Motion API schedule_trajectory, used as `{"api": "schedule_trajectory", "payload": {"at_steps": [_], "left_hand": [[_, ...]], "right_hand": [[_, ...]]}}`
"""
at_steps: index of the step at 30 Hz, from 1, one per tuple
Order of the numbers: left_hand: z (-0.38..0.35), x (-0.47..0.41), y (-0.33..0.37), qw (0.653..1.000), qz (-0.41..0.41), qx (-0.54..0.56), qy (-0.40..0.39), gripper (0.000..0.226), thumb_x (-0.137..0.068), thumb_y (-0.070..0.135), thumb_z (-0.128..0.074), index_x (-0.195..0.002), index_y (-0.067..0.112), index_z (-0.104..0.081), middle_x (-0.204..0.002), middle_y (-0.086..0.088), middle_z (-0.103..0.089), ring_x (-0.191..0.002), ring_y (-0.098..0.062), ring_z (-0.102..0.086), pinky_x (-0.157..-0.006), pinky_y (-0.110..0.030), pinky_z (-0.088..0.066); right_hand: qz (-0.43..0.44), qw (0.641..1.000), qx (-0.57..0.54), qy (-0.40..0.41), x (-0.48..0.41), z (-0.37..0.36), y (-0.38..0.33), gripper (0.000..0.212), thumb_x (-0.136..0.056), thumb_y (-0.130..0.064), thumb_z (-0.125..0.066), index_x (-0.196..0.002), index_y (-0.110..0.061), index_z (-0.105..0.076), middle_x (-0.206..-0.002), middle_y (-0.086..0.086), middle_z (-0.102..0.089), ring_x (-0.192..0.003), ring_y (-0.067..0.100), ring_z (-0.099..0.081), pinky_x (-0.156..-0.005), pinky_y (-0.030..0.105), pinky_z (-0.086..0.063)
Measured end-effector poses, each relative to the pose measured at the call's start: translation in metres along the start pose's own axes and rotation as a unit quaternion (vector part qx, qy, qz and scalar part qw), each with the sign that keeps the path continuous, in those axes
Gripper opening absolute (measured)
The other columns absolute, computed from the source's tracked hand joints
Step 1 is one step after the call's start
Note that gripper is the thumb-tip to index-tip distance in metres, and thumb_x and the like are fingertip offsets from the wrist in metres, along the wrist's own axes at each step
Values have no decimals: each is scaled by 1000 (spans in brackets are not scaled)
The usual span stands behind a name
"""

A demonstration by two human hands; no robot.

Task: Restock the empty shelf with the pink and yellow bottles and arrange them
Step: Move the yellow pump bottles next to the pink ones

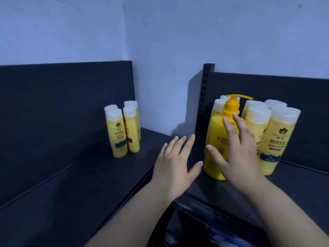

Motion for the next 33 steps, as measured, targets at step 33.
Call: {"api": "schedule_trajectory", "payload": {"at_steps": [33], "left_hand": [[4, 6, 84, 916, 252, 254, 182, 95, -47, 45, -87, -112, 71, -23, -118, 33, -47, -109, 14, -46, -88, -16, -45]], "right_hand": [[-88, 849, -507, -122, -9, 14, 6, 114, -49, -50, -80, -142, -40, -16, -134, -23, -35, -126, 0, -38, -101, 27, -39]]}}
Point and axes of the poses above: each hand's wrist, its own x-axis away from the middle knuckle, its own z-axis out of the back of the hand, y = z × x, the point moved 1 cm from there along -x, towards the middle knuckle
